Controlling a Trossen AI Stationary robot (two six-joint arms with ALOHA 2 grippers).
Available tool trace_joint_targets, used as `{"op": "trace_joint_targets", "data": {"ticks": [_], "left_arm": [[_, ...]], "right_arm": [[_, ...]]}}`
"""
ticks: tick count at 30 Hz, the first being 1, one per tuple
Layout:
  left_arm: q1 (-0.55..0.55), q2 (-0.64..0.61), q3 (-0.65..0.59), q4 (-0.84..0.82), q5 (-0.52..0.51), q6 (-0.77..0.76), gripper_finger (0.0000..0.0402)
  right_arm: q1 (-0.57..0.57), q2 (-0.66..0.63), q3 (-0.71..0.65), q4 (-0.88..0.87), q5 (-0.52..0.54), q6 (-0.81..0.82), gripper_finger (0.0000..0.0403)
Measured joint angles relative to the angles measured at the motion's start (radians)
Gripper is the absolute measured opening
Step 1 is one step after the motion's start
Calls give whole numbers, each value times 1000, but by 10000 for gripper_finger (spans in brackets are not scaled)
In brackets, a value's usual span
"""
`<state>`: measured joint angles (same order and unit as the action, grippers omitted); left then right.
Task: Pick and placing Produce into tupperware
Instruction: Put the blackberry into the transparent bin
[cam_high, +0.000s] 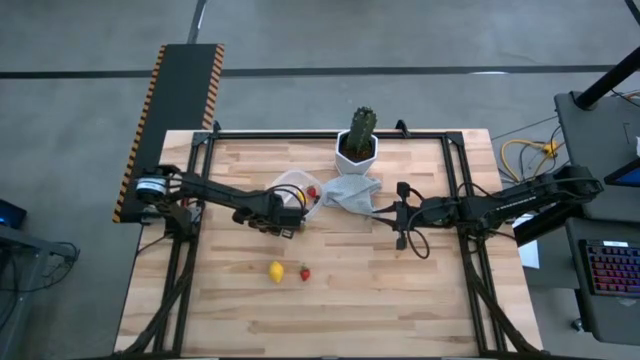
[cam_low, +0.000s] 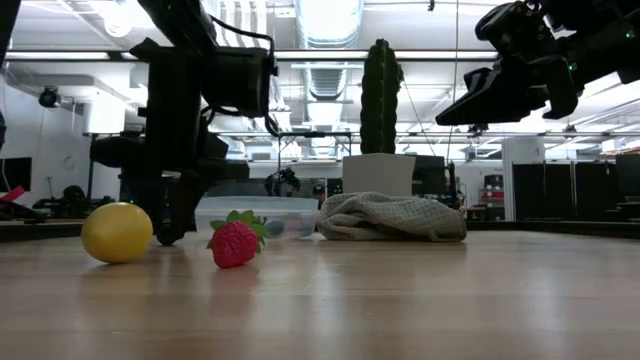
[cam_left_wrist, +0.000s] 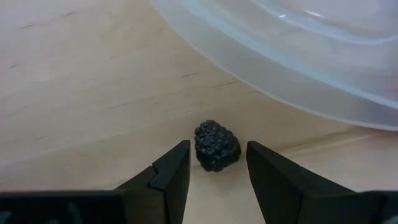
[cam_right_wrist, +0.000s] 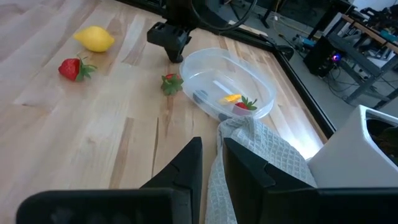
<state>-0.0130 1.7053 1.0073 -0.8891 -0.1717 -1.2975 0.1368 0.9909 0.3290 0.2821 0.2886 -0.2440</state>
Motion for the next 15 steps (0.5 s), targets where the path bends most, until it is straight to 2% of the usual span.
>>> {"op": "trace_joint_targets", "data": {"ticks": [15], "left_arm": [[0, 28, 0, 16, -2, 28, 143]], "right_arm": [[0, 0, 0, -3, 0, 0, 56]]}}
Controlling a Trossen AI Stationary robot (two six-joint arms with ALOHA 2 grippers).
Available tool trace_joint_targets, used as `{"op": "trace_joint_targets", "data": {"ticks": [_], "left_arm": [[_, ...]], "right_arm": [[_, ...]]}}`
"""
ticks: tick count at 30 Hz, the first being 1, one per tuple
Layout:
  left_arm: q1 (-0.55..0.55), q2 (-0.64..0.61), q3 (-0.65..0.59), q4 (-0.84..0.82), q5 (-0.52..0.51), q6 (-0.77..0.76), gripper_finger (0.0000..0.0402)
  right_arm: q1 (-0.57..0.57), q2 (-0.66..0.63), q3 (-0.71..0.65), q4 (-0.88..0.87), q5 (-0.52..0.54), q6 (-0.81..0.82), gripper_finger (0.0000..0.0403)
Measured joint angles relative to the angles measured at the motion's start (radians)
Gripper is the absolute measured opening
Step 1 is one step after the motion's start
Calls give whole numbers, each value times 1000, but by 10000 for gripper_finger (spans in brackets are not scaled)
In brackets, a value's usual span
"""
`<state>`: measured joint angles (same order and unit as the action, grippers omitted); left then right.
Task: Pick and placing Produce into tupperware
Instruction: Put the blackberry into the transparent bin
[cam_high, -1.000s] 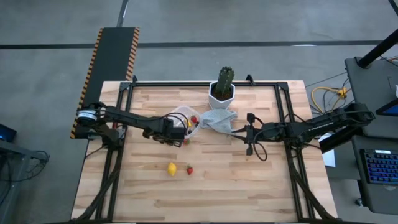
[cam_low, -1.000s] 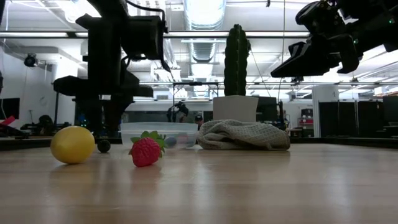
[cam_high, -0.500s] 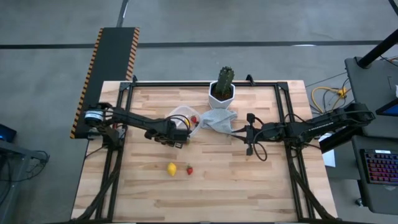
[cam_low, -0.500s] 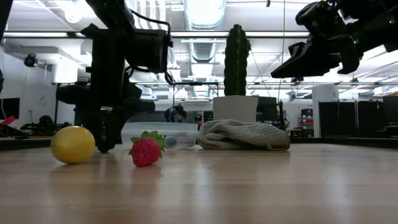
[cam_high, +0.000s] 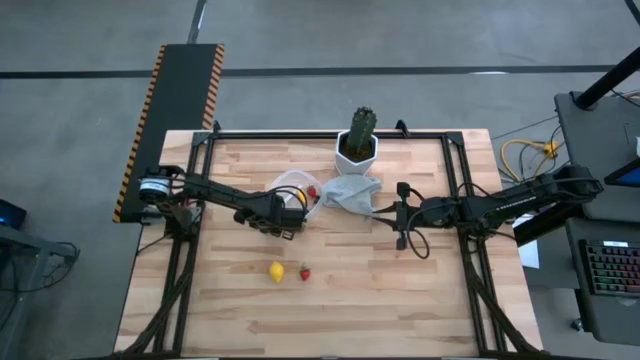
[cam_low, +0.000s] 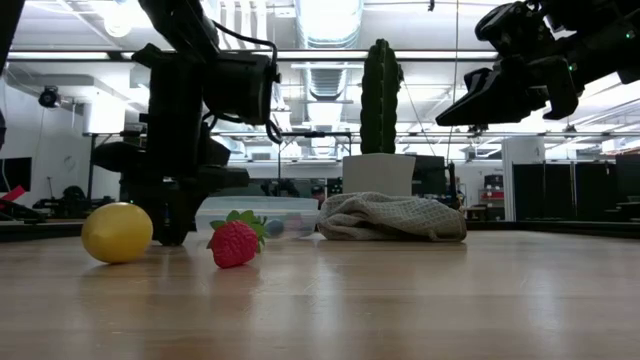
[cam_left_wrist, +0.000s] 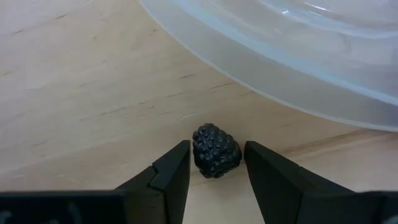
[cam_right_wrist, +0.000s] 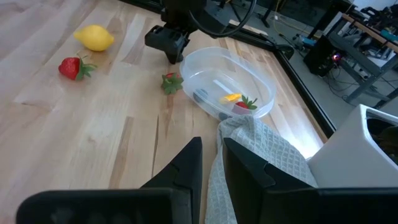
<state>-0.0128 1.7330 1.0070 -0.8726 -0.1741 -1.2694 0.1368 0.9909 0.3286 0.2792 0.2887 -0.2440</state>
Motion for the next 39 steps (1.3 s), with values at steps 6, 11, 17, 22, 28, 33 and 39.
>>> {"op": "trace_joint_targets", "data": {"ticks": [6, 11, 17, 22, 28, 33, 39], "left_arm": [[0, -4, 0, 11, 2, 3, 143], [0, -2, 0, 9, 0, 4, 143], [3, -2, 0, 8, -6, 19, 143], [7, -2, 0, 9, -6, 21, 127], [7, -2, 0, 6, -13, 47, 77], [8, -2, 0, 4, -15, 59, 70], [9, -7, 8, -22, 2, 101, 69]], "right_arm": [[0, 0, 0, -6, 0, 0, 56], [0, 0, 0, -7, 0, 0, 56], [0, 0, 0, -10, 0, 0, 56], [0, 0, 0, -10, 0, -1, 56], [0, 0, 0, -10, 0, -1, 57], [0, 0, 0, -10, 0, -1, 57], [0, 0, 0, -10, 0, -3, 57]]}}
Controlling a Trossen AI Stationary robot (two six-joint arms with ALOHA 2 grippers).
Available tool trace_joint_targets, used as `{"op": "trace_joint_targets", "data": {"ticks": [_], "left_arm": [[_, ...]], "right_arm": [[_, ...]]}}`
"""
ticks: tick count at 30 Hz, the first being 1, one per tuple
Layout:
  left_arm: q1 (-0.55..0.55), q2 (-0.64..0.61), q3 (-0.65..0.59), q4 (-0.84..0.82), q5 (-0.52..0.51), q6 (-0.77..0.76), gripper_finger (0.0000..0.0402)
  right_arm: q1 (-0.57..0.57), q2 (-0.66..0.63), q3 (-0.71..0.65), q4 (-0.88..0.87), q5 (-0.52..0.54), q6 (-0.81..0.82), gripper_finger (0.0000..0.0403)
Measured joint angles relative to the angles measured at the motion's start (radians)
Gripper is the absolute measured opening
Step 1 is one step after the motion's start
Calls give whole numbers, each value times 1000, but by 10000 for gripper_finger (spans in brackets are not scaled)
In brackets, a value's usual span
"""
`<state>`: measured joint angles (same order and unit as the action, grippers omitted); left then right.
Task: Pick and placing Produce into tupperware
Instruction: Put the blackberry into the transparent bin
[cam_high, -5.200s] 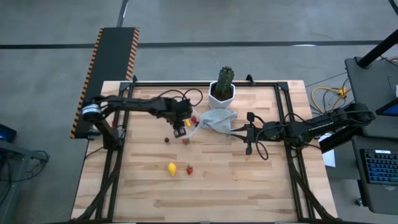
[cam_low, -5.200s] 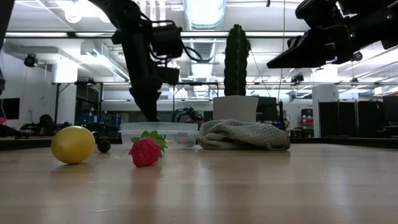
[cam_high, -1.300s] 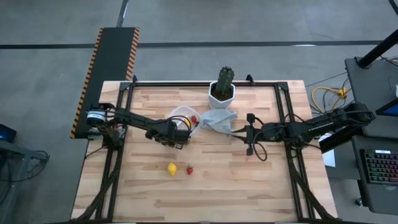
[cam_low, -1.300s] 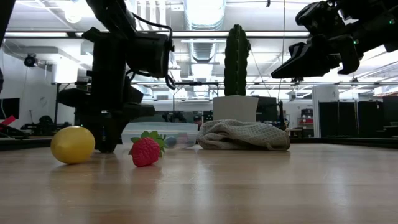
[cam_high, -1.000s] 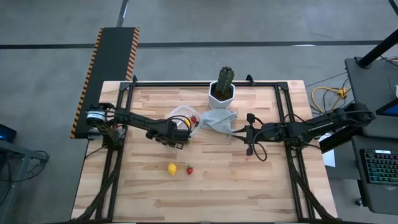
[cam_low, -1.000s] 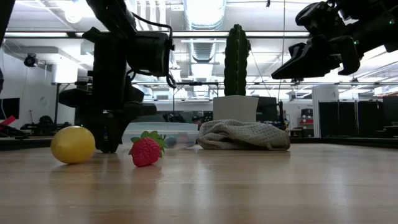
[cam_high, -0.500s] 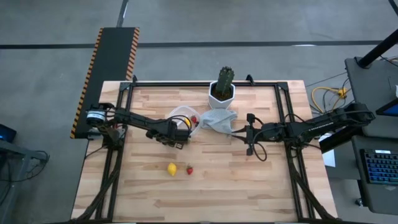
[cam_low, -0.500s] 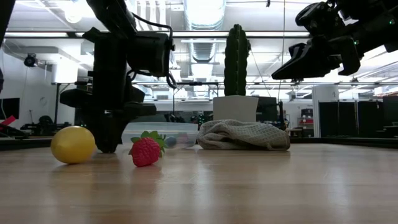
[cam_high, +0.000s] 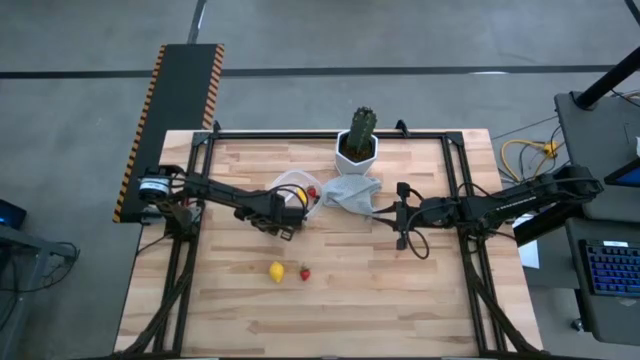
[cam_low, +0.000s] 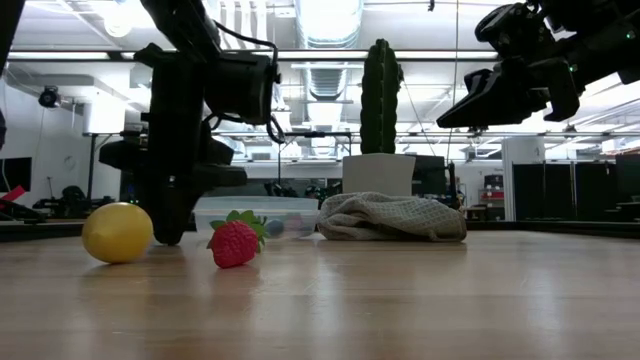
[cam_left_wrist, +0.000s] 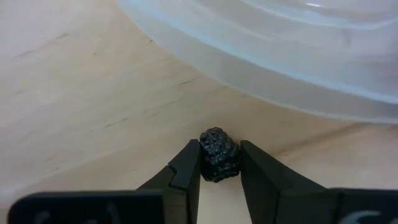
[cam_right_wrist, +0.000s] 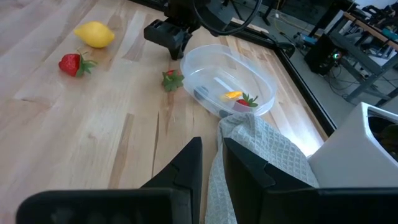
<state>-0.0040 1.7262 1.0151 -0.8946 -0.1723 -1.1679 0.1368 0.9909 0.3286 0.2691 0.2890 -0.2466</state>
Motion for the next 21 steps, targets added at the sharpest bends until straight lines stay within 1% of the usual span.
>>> {"op": "trace_joint_targets", "data": {"ticks": [9, 13, 21], "left_arm": [[-3, -8, 60, -139, 15, 9, 69], [-7, -10, 100, -181, 26, 44, 68], [-12, -12, 181, -351, 23, 65, 68]], "right_arm": [[0, 0, 0, -1, 0, 2, 57], [0, 0, 0, -1, 0, 3, 57], [0, 0, 0, -1, 0, 3, 57]]}}
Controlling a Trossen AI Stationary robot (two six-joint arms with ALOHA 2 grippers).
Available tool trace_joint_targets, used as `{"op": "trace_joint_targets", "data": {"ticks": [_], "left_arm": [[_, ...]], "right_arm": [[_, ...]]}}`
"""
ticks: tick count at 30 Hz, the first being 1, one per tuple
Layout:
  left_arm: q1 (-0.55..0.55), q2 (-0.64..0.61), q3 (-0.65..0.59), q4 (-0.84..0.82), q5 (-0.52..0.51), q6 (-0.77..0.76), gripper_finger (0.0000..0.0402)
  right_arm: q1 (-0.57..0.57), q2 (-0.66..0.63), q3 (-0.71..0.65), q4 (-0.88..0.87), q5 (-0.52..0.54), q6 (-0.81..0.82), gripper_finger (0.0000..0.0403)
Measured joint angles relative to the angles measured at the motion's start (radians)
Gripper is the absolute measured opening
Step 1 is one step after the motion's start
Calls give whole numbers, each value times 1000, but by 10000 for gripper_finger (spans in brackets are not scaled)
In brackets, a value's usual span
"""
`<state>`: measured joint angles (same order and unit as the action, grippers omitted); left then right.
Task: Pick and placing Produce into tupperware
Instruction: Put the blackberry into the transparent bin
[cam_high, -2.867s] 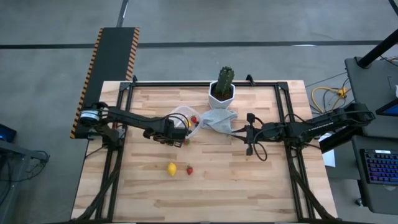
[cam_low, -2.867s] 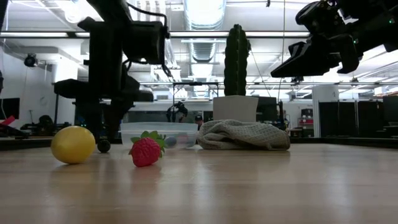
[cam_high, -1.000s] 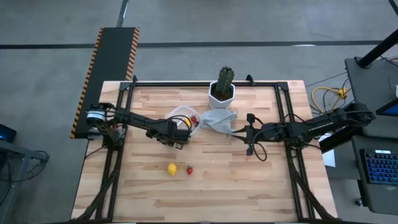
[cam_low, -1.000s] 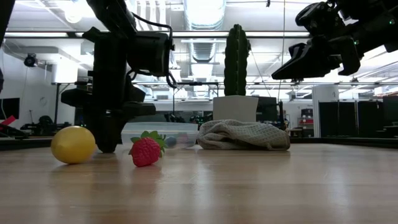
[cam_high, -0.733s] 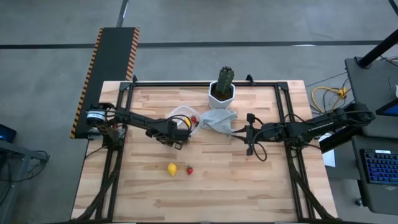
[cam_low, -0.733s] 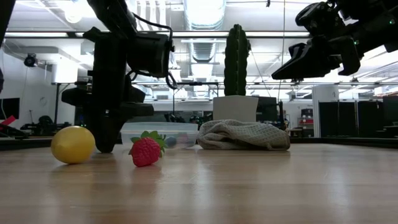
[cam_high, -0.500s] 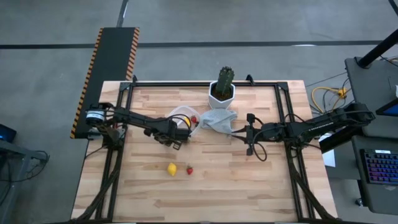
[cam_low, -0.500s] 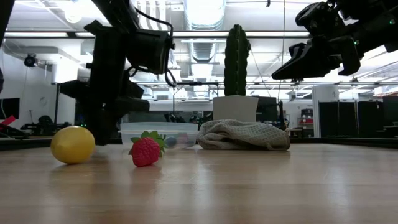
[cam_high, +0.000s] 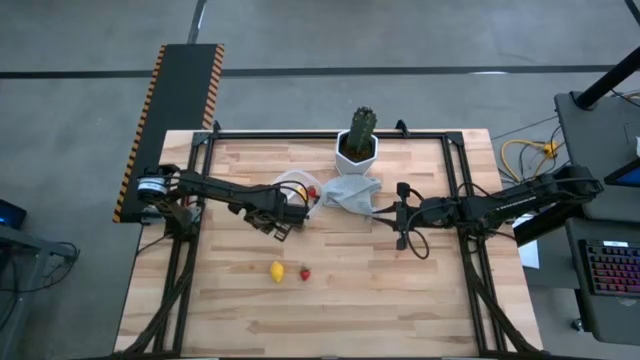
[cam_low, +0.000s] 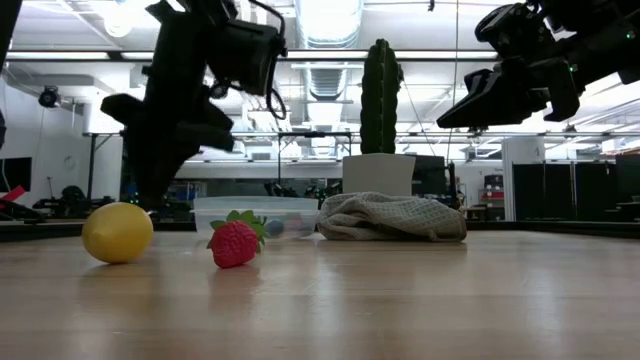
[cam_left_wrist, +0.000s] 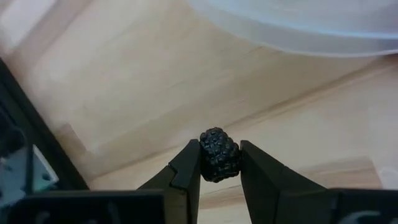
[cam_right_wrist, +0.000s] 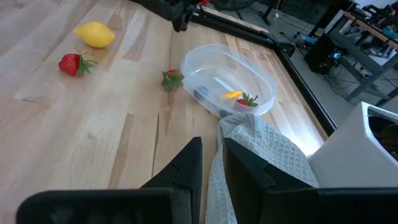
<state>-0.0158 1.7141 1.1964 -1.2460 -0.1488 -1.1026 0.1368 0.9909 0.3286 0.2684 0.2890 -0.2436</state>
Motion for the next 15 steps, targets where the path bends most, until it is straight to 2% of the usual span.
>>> {"op": "trace_joint_targets", "data": {"ticks": [11, 15], "left_arm": [[44, -1, 158, 0, -125, 153, 68], [88, -1, 178, 33, -146, 220, 68]], "right_arm": [[0, 0, 0, 0, 0, 8, 57], [0, 0, 0, 0, 0, 8, 57]]}}
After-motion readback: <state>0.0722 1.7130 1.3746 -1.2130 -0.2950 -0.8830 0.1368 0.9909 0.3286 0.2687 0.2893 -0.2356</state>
